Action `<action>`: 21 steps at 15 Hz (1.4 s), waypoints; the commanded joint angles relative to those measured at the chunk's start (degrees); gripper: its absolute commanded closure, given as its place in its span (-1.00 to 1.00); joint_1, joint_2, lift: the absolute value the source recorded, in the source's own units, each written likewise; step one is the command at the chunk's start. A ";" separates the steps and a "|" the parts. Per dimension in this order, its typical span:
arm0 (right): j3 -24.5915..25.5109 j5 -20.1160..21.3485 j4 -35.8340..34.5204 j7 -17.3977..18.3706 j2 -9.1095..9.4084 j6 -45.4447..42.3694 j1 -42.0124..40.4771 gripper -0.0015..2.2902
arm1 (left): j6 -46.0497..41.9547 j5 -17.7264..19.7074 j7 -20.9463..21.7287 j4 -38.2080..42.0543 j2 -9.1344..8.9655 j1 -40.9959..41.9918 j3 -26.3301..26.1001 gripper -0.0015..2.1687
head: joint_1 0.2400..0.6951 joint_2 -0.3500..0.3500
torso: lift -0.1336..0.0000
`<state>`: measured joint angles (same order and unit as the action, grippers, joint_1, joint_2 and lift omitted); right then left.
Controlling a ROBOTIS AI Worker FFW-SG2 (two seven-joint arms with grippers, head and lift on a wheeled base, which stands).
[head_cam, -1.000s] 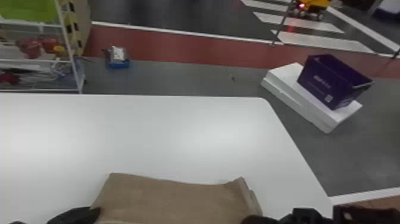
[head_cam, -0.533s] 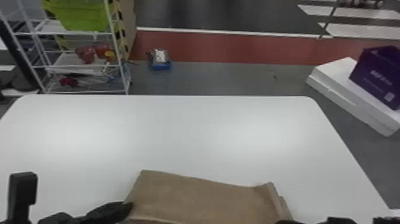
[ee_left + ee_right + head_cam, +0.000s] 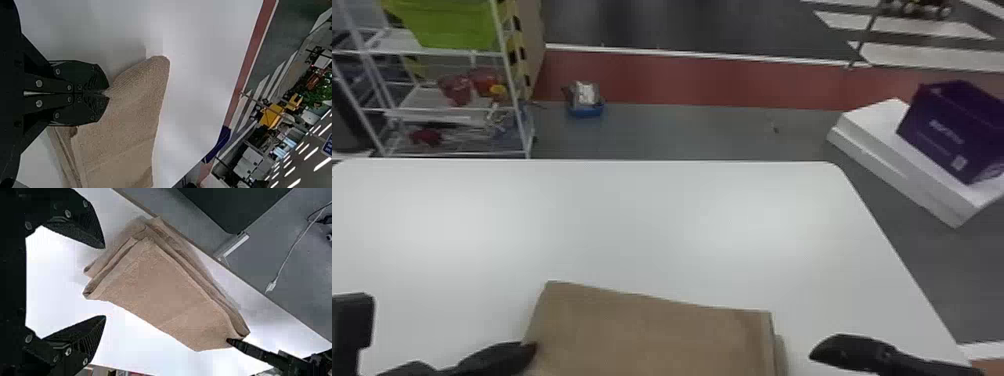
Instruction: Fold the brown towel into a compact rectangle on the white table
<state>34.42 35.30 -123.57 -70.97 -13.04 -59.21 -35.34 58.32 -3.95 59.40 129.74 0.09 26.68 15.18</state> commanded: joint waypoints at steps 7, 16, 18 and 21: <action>-2.78 13.92 0.26 4.44 -2.25 -2.52 2.73 -0.80 | -0.70 0.26 0.81 -0.98 -0.24 0.12 -0.33 -0.98 | 1.00 -0.51 | -0.84; -7.35 18.23 0.26 3.38 -2.42 0.29 3.96 -0.65 | -0.88 4.21 0.72 -0.63 -0.24 0.30 1.43 -0.97 | 1.00 -0.46 | -0.84; -8.94 19.11 0.35 3.21 -2.42 2.57 4.14 -0.61 | -0.88 4.39 0.81 -0.54 -0.24 0.48 1.34 -0.97 | 1.00 -0.44 | -0.84; -10.08 19.81 0.78 2.77 -2.42 3.45 4.67 -0.58 | -1.05 4.56 0.81 -0.54 -0.24 0.65 1.34 -0.97 | 1.00 -0.41 | -0.84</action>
<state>24.94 54.51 -122.88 -68.01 -15.49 -56.12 -30.79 57.36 0.59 60.20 129.15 0.09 27.22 16.53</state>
